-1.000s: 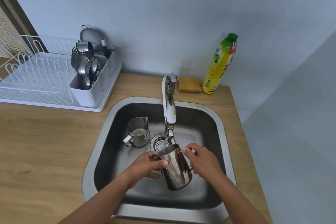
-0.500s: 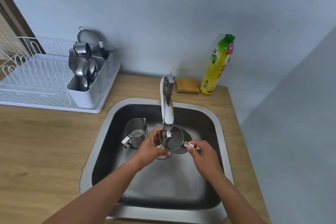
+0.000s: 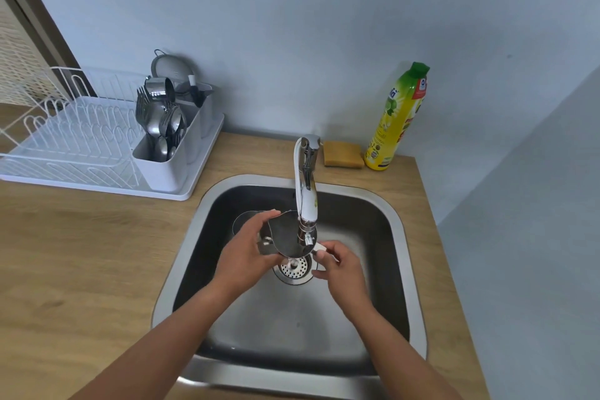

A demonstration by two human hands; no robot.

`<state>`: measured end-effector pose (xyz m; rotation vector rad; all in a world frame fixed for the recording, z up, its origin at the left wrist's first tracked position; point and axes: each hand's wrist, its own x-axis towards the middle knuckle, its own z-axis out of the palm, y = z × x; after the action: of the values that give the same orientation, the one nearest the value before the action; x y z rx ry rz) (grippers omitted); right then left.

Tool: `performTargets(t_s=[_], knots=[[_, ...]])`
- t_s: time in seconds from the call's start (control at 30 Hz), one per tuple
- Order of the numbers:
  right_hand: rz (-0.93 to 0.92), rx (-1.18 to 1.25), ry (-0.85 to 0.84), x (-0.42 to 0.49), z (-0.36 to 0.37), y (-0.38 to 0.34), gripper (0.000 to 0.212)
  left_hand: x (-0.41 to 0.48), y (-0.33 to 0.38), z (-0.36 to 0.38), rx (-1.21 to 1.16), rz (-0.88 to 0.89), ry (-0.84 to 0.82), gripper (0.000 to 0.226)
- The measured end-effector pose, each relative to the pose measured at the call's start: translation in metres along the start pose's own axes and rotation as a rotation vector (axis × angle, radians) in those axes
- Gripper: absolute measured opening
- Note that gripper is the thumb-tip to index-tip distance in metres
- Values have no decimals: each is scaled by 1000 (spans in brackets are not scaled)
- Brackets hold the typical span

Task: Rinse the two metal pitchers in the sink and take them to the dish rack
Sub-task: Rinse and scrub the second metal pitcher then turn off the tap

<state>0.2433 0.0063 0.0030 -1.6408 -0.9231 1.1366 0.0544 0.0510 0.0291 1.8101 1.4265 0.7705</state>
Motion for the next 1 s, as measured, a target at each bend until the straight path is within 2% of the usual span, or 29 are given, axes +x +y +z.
performTargets(t_s=[0.13, 0.23, 0.4, 0.57, 0.7, 0.8, 0.9, 1.0], knots=[[22, 58, -63, -2, 10, 2, 25, -8, 1, -12, 71, 54, 15, 85], [43, 56, -111, -4, 15, 3, 22, -15, -1, -19, 135, 66, 23, 85], [75, -56, -174, -8, 13, 4, 18, -23, -7, -19, 152, -43, 15, 83], [135, -235, -225, -19, 2, 3, 16, -33, -17, -10, -25, -195, -95, 75], [84, -490, -176, -24, -17, -2, 18, -39, -22, 8, -158, -349, -185, 66], [25, -588, -96, -24, -29, -5, 18, -37, -16, 23, -254, -403, -247, 45], [-4, -499, -14, -23, -33, -3, 18, -29, -11, 32, -335, -393, -253, 57], [-27, -392, 16, -22, -25, 2, 18, -24, -7, 28, -260, -334, -197, 68]])
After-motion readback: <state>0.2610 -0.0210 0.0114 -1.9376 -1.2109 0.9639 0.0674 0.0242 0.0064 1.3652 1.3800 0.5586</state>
